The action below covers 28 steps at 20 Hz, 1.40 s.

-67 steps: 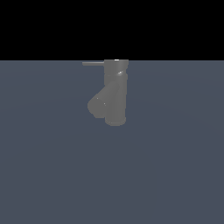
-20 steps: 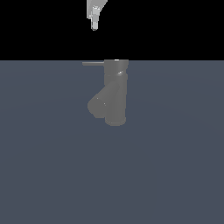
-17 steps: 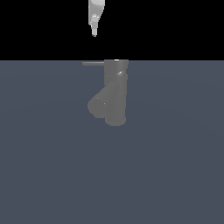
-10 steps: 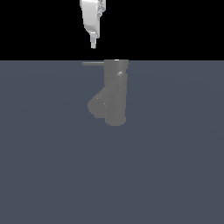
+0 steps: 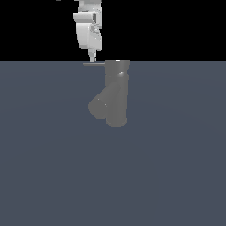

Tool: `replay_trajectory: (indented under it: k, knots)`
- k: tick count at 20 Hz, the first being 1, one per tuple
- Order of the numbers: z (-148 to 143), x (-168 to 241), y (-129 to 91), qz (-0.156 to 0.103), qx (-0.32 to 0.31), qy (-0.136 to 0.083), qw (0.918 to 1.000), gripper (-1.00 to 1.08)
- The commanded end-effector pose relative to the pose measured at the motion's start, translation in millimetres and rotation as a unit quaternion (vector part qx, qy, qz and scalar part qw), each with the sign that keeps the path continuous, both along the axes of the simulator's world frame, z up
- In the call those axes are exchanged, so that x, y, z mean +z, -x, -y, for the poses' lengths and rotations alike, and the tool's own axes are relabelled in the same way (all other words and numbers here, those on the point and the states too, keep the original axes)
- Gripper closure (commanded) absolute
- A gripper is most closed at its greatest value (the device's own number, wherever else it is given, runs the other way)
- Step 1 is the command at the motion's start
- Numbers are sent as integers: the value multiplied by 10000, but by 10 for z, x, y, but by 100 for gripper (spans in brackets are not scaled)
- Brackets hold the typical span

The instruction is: Turn on the faucet by rotating a designated handle.

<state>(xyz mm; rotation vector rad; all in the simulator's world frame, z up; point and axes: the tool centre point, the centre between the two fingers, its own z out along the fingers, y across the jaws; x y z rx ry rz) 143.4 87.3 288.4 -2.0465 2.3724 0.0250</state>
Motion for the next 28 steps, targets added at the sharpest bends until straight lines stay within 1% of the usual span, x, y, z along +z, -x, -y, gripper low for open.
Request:
replay_trajectory:
  k: [1, 6, 13, 28]
  knots:
    - [-23, -74, -50, 10, -155, 39, 9999, 108]
    - [-52, -162, -100, 16, -315, 82, 9995, 108]
    - [-58, -178, -106, 14, -336, 88, 9994, 108]
    - [-109, -179, 207, 14, -336, 88, 9994, 108]
